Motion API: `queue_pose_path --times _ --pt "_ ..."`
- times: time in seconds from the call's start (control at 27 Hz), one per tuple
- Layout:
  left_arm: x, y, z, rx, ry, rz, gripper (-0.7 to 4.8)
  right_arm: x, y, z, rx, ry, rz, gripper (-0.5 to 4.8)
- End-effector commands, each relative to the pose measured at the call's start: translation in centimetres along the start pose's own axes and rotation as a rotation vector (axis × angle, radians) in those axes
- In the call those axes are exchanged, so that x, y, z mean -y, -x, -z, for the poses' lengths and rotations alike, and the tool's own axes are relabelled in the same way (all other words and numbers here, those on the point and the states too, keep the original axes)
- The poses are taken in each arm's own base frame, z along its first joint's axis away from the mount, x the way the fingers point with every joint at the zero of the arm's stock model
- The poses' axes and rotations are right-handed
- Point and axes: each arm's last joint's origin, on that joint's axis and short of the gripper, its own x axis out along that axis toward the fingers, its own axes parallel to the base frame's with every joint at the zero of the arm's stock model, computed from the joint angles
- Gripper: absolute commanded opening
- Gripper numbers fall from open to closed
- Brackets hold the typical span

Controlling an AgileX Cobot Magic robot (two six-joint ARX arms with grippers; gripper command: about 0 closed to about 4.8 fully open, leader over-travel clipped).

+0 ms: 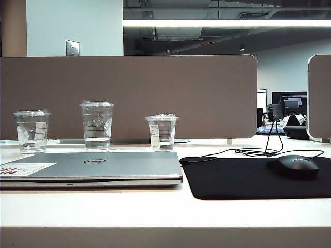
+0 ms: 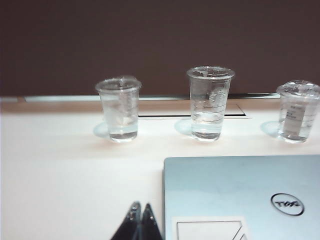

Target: Pick up the coffee cup on the right and place it on the right side of the laptop.

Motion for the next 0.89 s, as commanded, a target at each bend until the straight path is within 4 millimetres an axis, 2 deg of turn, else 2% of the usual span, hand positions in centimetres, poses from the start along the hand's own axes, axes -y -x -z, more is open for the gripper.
queue_pose_path --times 0.04,0.18,0.33,0.41,0.59,0.89 --pt "0.0 0.2 -1.4 0.046 0.113 0.007 -0.06 -0.1 0.3 -1.8 0.052 -0.035 -0.026 -0.05" --pt "0.0 0.6 -3.0 0.042 0.186 0.021 -0.06 -0.2 0.7 -3.5 0.088 -0.035 -0.054 -0.05" --pt "0.0 0.7 -6.4 0.072 0.189 0.037 -0.06 -0.4 0.4 -5.9 0.085 -0.032 -0.112 -0.05" --pt "0.1 0.1 -8.1 0.052 0.189 0.084 -0.06 -0.6 -0.3 -7.2 0.074 -0.030 -0.165 -0.05" --pt "0.2 -1.7 -10.6 -0.006 0.193 0.174 -0.06 -0.9 -2.2 -9.2 0.104 -0.025 -0.223 -0.05" --pt "1.2 -5.2 -14.1 -0.076 0.197 0.287 -0.06 -1.5 -6.6 -10.8 0.092 -0.022 -0.315 -0.05"
